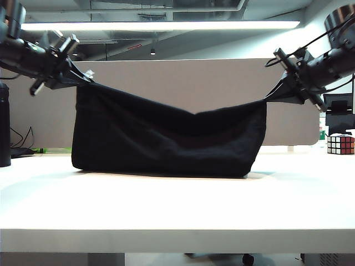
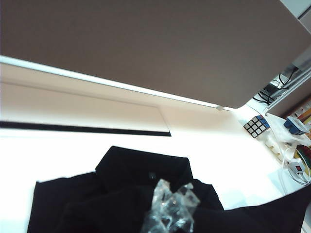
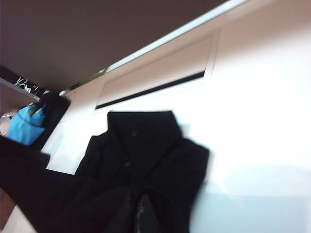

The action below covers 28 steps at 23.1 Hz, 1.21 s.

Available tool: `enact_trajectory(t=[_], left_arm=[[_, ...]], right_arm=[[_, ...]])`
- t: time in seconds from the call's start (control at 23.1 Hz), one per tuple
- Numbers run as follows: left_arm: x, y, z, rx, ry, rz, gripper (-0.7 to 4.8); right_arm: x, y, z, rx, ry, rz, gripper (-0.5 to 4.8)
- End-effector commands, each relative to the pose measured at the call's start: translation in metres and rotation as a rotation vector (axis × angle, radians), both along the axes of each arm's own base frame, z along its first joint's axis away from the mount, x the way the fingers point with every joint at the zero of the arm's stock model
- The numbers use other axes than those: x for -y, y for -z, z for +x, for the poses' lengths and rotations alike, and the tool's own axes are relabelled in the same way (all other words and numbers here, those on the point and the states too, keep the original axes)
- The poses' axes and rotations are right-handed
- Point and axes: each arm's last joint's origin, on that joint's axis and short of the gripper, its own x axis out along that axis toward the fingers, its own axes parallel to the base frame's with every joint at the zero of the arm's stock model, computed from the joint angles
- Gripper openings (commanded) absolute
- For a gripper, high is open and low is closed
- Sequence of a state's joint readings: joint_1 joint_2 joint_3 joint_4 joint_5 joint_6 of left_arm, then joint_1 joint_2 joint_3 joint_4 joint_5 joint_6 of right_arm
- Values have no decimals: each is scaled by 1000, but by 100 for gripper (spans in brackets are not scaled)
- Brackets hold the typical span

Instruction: Fold the bottom side of the T-shirt horizontally towards the center, about one-third of the way, then fold the sleeve back towards the center, creating a straight line along the edge of the T-shirt, and finally fold the bottom of the T-shirt up towards the top, creating a neat rectangle.

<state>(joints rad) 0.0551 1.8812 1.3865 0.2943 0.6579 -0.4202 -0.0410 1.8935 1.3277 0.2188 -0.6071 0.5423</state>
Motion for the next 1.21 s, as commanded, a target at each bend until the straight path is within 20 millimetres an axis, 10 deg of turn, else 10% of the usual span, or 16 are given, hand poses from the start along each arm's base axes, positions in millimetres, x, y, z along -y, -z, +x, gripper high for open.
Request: enact_trajectory(t=[0.04, 0.48, 1.21], left_arm=[[2, 0, 20, 8, -32, 7, -6], [16, 29, 79, -29, -115, 43, -5], [27, 71, 121, -8, -272, 113, -5]], right_arm=[[0, -4, 16, 38, 2, -6, -3], [5, 26, 67, 15, 89, -50, -3], [18, 58, 111, 19, 217, -157, -2]])
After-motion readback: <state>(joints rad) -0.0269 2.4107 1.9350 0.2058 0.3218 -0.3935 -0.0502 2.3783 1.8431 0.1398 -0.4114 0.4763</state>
